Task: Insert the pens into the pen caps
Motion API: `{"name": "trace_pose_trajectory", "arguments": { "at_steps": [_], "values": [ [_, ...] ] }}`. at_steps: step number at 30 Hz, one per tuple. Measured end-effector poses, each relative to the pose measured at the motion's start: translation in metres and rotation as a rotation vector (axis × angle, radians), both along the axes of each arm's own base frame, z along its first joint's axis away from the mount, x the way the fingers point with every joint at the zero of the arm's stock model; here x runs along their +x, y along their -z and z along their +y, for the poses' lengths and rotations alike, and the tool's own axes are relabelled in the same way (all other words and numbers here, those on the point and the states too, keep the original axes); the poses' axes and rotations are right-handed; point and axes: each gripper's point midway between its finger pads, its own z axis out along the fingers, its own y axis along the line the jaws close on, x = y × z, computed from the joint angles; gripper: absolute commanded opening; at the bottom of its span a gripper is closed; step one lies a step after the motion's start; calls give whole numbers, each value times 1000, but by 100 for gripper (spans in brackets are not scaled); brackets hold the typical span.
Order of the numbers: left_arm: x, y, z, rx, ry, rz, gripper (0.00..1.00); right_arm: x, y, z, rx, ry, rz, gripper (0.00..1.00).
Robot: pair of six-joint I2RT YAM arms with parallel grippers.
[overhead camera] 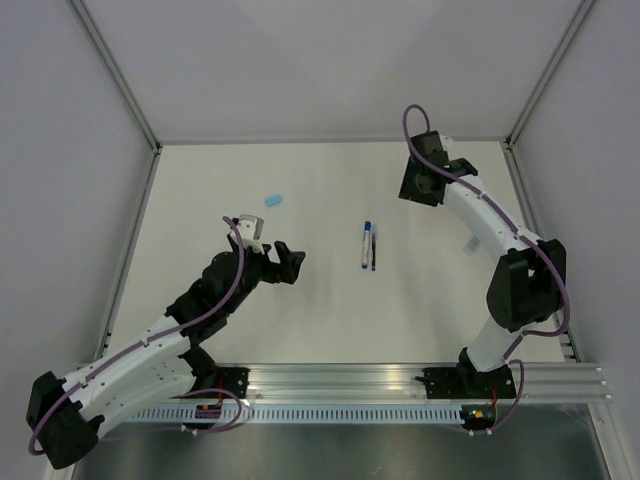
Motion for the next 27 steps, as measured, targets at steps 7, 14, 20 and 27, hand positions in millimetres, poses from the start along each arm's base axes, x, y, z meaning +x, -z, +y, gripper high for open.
{"name": "trace_pose_trajectory", "arguments": {
  "at_steps": [7,14,20,27],
  "values": [
    [0,-1,0,-10,0,-9,100,8,-10,-136,-94,334,37,57],
    [-2,-6,1,-29,4,-28,100,-14,43,-199,-111,492,182,60],
    [-2,-6,0,-33,8,-30,100,-32,100,-205,-103,522,313,59],
    [-2,-5,0,-33,8,-31,100,-46,135,-199,-83,511,373,59]
  ]
}}
